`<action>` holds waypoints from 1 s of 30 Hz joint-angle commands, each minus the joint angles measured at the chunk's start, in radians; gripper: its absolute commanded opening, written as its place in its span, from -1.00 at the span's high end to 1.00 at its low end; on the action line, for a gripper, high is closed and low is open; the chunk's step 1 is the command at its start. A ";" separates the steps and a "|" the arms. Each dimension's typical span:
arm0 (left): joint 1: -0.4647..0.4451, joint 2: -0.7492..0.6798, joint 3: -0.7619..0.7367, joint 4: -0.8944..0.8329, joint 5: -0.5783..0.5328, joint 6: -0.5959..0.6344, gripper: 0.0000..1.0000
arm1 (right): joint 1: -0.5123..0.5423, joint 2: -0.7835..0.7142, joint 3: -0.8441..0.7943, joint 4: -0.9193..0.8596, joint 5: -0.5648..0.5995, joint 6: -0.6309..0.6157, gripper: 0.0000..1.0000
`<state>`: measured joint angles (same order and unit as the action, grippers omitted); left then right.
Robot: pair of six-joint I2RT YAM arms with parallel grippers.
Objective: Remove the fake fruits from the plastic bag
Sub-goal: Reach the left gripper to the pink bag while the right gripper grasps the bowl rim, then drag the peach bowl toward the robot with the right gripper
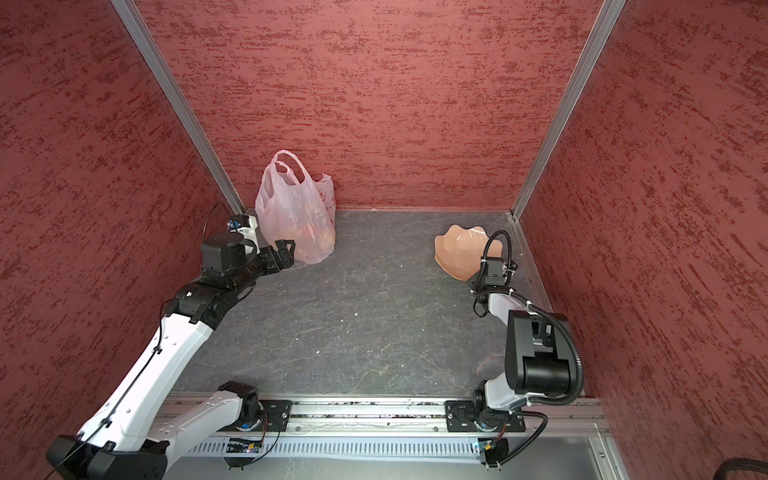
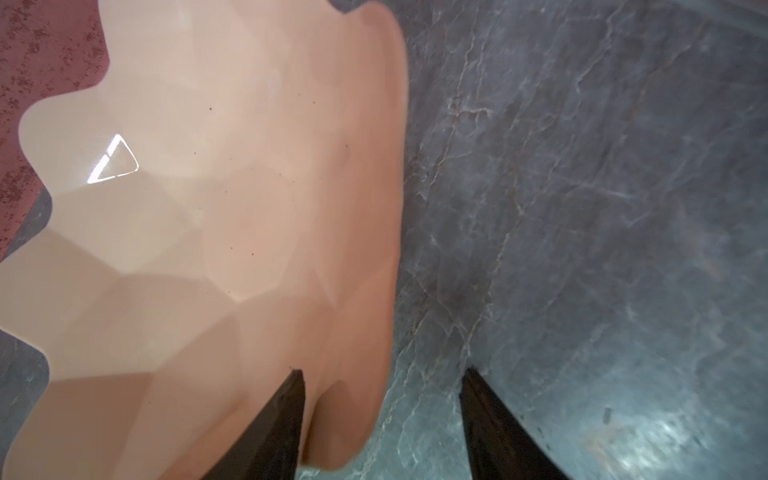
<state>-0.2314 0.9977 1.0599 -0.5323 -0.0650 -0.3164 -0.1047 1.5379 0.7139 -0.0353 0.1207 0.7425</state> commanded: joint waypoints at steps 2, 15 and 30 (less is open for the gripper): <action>-0.005 0.010 -0.005 -0.005 -0.002 0.016 -0.99 | -0.008 0.025 0.033 0.078 -0.009 0.011 -0.03; -0.005 0.012 -0.006 -0.006 -0.001 0.014 -0.99 | -0.010 0.068 0.047 0.107 0.008 0.000 0.41; -0.005 0.009 -0.006 -0.005 0.006 0.011 -0.99 | -0.012 0.006 0.063 0.063 -0.014 -0.064 0.86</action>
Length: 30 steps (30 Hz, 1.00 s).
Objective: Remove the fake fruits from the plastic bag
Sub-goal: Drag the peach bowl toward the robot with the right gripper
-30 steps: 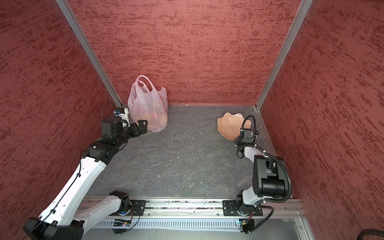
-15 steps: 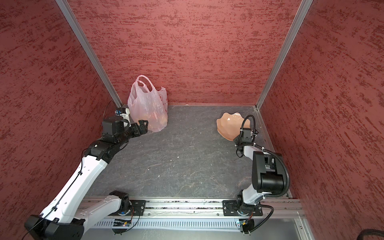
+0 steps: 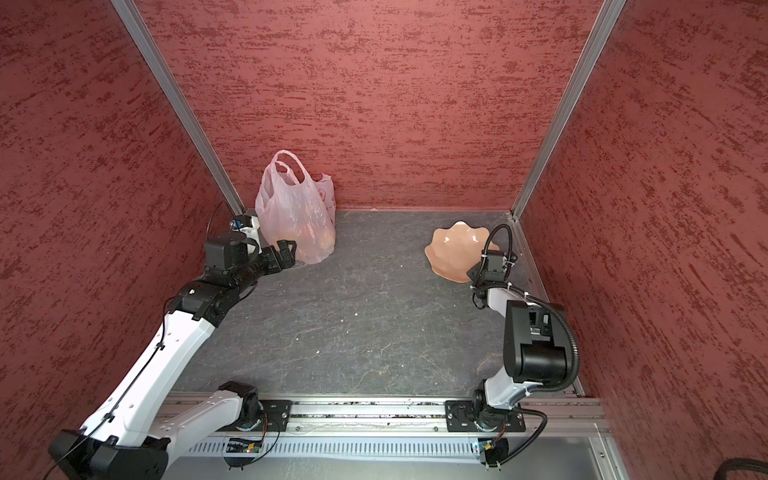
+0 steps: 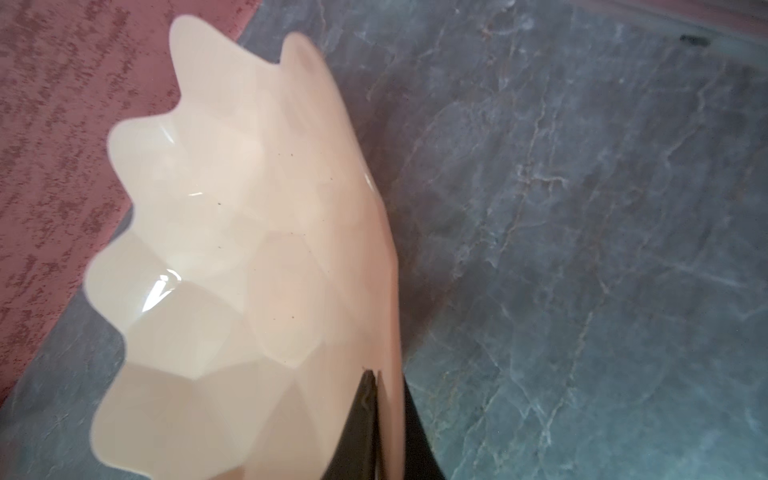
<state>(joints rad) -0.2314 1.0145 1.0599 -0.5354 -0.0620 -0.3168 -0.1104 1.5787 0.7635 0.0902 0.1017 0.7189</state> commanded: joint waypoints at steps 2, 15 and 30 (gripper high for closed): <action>-0.005 -0.014 -0.002 -0.003 0.010 0.009 -0.99 | -0.007 -0.062 0.014 -0.092 -0.020 -0.051 0.90; -0.016 -0.004 0.015 -0.018 0.062 -0.030 -0.99 | -0.004 -0.347 -0.155 -0.243 -0.274 -0.031 1.00; -0.030 0.022 0.005 -0.005 0.085 -0.034 -0.99 | 0.331 -0.573 -0.329 -0.367 -0.256 0.111 1.00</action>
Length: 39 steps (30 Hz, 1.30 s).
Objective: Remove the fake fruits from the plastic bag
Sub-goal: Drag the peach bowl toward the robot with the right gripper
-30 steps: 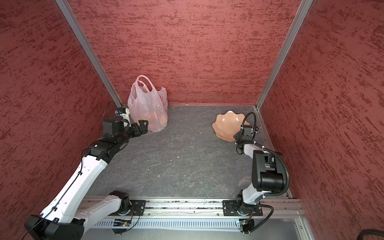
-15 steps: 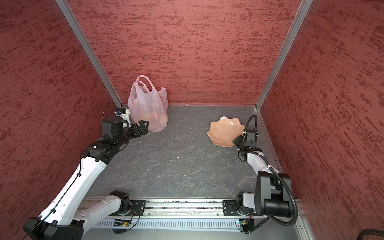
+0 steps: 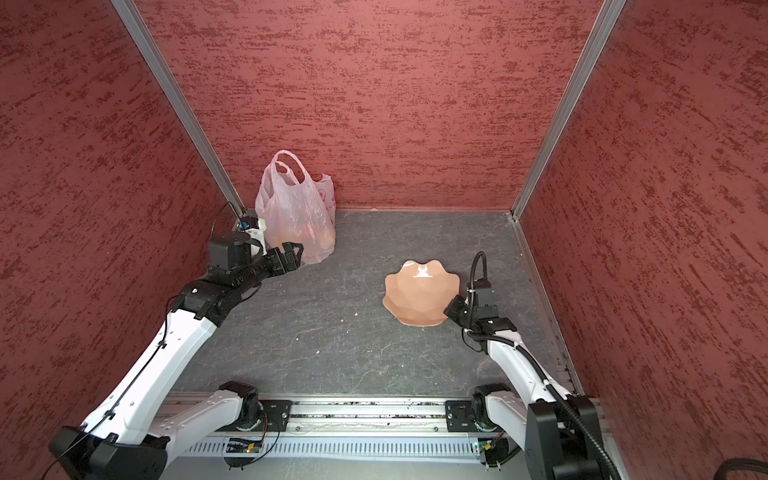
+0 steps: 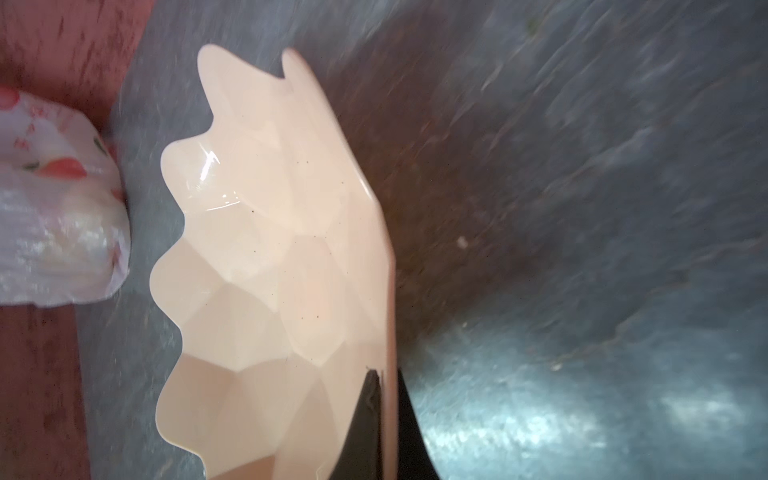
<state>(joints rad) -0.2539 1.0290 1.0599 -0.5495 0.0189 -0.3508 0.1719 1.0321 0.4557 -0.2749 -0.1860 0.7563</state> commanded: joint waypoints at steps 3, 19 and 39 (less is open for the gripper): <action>-0.008 0.011 0.006 0.004 -0.006 0.002 -0.99 | 0.082 -0.045 -0.060 0.005 0.052 0.106 1.00; 0.032 0.003 0.026 -0.016 -0.094 -0.014 -0.99 | 0.113 -0.144 -0.135 -0.042 0.095 0.124 0.71; 0.144 0.410 0.483 -0.122 -0.107 0.159 -0.99 | 0.111 -0.254 0.085 -0.299 0.372 -0.007 -0.54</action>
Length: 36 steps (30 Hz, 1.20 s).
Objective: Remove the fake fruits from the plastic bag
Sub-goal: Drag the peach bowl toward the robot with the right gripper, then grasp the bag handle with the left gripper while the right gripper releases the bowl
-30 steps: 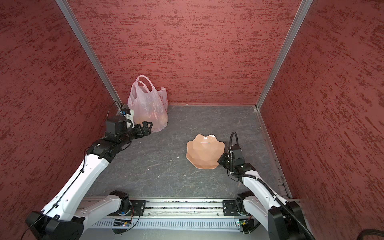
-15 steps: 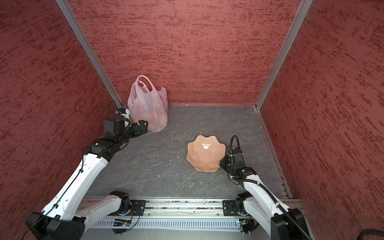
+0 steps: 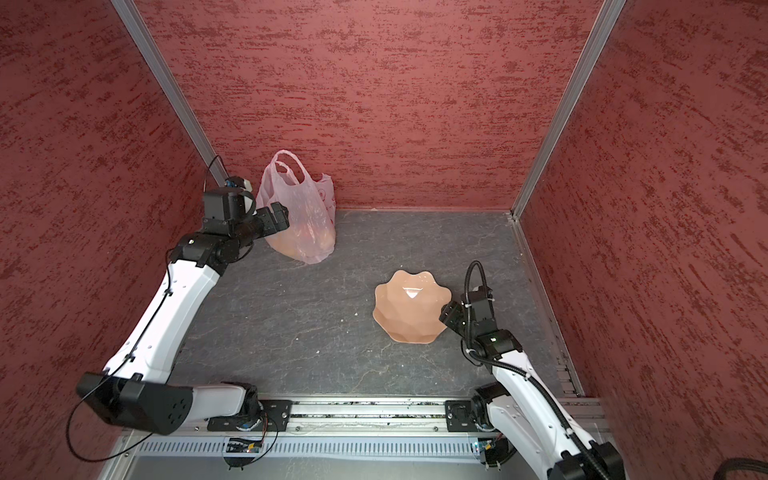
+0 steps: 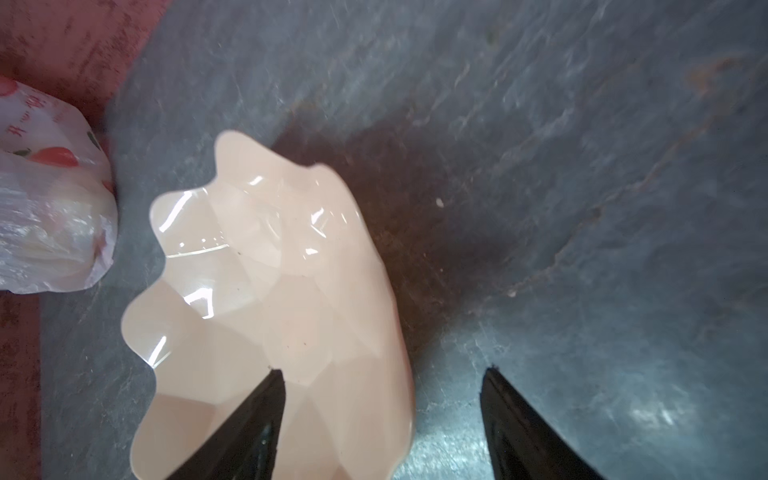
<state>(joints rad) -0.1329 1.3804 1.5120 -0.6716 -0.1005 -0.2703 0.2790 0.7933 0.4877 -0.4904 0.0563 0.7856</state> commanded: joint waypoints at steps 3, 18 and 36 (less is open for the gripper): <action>0.050 0.142 0.048 0.059 0.002 0.117 -0.99 | 0.005 -0.005 0.099 -0.106 0.182 -0.069 -0.58; 0.111 0.479 0.086 0.434 0.021 0.212 -0.99 | 0.002 0.068 0.265 -0.077 0.273 -0.174 -0.60; 0.083 0.455 -0.051 0.581 0.045 0.048 0.76 | 0.003 0.183 0.277 0.052 0.220 -0.231 -0.55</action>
<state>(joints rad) -0.0429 1.8957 1.4895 -0.1242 -0.0574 -0.1658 0.2787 0.9840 0.7395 -0.4816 0.2848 0.5827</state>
